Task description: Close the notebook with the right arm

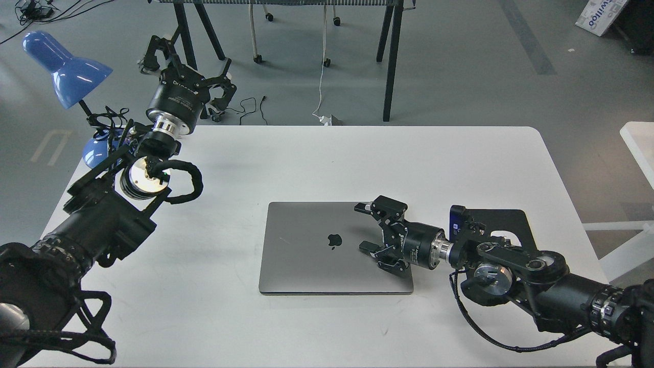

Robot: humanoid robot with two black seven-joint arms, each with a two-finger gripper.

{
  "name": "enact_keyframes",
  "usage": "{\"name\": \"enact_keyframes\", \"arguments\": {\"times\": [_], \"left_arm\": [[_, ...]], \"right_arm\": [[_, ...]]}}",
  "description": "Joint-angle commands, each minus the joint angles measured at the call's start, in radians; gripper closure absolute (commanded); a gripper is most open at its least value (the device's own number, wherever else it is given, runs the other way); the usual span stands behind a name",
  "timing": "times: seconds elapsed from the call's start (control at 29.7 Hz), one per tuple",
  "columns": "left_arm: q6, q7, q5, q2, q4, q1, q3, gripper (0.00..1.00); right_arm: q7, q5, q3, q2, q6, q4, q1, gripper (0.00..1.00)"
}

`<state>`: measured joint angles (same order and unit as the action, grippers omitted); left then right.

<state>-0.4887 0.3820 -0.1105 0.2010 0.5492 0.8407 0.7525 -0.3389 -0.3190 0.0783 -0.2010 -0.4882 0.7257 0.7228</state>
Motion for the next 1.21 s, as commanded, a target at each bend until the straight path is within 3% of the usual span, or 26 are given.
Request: {"name": "enact_keyframes", "arguments": {"times": [0.0,0.2,0.51,0.61,0.81,1.18], "left_arm": [[0.0,0.0,0.0,0.0,0.0,0.0,0.001,0.0],[0.0,0.0,0.0,0.0,0.0,0.0,-0.001,0.0],[0.0,0.0,0.0,0.0,0.0,0.0,-0.001,0.0],[0.0,0.0,0.0,0.0,0.0,0.0,-0.001,0.0],[0.0,0.0,0.0,0.0,0.0,0.0,-0.001,0.0],[0.0,0.0,0.0,0.0,0.0,0.0,-0.002,0.0]], "right_arm": [[0.003,-0.002,-0.003,0.002,0.002,0.0,0.0,0.0],[-0.008,0.006,0.032,-0.003,0.0,0.009,0.003,0.0],[-0.006,0.008,0.452,-0.047,0.002,0.09,0.006,0.0],[0.021,0.015,0.642,-0.044,0.019,0.078,0.012,0.0],[0.124,0.076,0.906,-0.047,0.028,0.04,0.015,0.0],[0.121,0.172,1.052,-0.072,0.025,-0.121,0.027,0.0]]}}
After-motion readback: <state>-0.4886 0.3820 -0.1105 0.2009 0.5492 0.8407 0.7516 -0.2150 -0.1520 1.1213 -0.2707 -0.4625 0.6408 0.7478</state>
